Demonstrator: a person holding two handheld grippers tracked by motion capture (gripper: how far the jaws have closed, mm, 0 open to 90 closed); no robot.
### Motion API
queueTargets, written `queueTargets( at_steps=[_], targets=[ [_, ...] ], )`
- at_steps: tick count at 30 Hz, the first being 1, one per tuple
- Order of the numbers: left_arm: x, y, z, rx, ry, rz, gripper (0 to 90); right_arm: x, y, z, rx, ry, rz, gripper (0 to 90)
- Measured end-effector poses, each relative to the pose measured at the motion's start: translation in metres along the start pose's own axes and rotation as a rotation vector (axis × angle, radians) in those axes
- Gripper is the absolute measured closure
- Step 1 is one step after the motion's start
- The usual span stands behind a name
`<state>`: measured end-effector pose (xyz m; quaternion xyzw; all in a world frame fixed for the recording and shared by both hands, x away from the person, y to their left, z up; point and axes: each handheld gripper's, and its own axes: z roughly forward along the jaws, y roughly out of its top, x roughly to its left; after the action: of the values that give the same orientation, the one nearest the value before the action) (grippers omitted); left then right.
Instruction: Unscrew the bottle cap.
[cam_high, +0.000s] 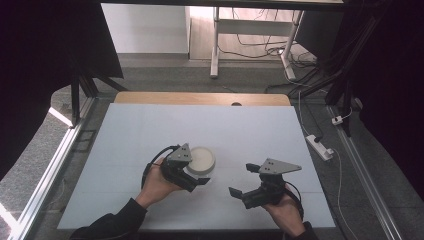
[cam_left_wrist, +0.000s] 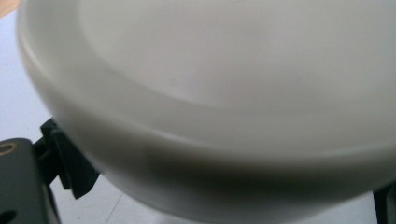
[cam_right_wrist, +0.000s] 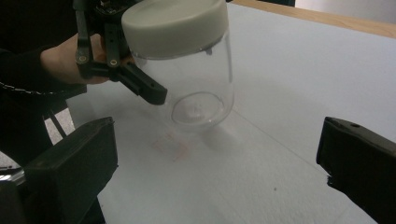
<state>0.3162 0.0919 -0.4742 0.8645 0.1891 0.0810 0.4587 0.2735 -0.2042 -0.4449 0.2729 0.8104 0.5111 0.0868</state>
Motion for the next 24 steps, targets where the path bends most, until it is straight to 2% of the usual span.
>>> queueTargets(
  at_steps=[4, 11, 19, 24],
  targets=[
    [0.0, 0.0, 0.001, 0.003, -0.003, -0.001, 7.6, 0.003, 0.008, 0.012, 0.029, -0.014, -0.028, 0.0],
    [-0.002, 0.0, 0.003, 0.003, -0.01, -0.001, 7.6, 0.006, 0.021, 0.028, 0.054, -0.007, -0.041, 0.0],
    [-0.004, 0.0, 0.006, 0.008, -0.008, -0.002, 7.6, 0.015, 0.039, 0.049, 0.062, -0.012, -0.08, 0.0],
    [-0.005, 0.001, 0.006, 0.017, -0.008, 0.013, 7.6, 0.02, 0.05, 0.062, 0.056, 0.006, -0.086, 0.0]
  ],
)
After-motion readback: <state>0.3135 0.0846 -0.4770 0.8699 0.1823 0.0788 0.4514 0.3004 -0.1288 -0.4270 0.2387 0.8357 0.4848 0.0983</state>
